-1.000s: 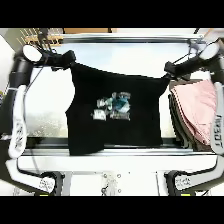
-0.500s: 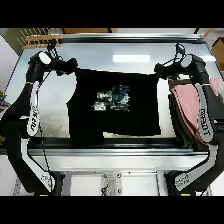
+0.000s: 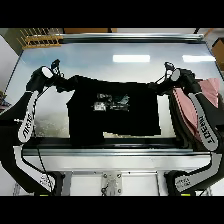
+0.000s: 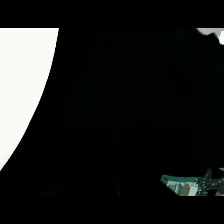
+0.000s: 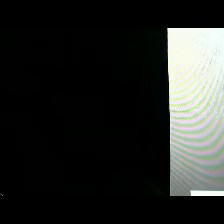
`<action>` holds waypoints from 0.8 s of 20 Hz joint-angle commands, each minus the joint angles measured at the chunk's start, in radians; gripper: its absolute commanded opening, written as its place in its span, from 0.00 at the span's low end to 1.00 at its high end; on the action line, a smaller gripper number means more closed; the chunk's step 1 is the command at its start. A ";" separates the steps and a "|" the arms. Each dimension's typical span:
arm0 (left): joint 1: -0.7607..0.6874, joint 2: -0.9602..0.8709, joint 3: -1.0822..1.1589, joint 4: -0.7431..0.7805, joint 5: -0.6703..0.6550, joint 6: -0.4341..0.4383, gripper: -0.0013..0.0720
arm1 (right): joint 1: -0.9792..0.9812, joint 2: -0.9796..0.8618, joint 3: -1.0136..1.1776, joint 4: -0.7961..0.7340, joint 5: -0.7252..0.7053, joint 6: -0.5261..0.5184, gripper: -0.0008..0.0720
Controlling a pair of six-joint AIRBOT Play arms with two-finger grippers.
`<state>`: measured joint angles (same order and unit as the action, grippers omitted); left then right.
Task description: Fold the clothes and pants, and hang the long-sleeved shirts on hangers.
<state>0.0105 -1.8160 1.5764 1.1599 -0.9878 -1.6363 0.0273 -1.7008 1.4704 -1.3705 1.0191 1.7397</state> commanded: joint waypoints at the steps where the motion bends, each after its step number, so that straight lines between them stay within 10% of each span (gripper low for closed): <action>1: 0.000 0.029 -0.120 -0.011 0.012 0.022 0.03 | 0.014 0.021 -0.078 -0.002 0.031 0.004 0.04; 6: 0.000 0.031 -0.147 -0.011 -0.010 0.020 0.03 | 0.013 0.033 -0.080 0.008 0.048 0.004 0.10; 7: 0.000 0.033 -0.147 -0.011 -0.019 0.020 0.19 | 0.013 0.039 -0.080 0.020 0.048 0.003 0.43; 8: 0.000 0.042 -0.147 -0.011 -0.026 0.020 0.63 | 0.012 0.050 -0.079 0.032 0.047 0.003 0.77; 16: 0.036 0.428 -0.345 0.104 -0.051 0.039 0.70 | -0.114 0.433 -0.232 -0.021 0.184 -0.094 0.78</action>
<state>0.0330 -1.5333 1.3441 1.2060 -1.0283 -1.6020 -0.0242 -1.4166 1.3354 -1.3663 1.1202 1.6787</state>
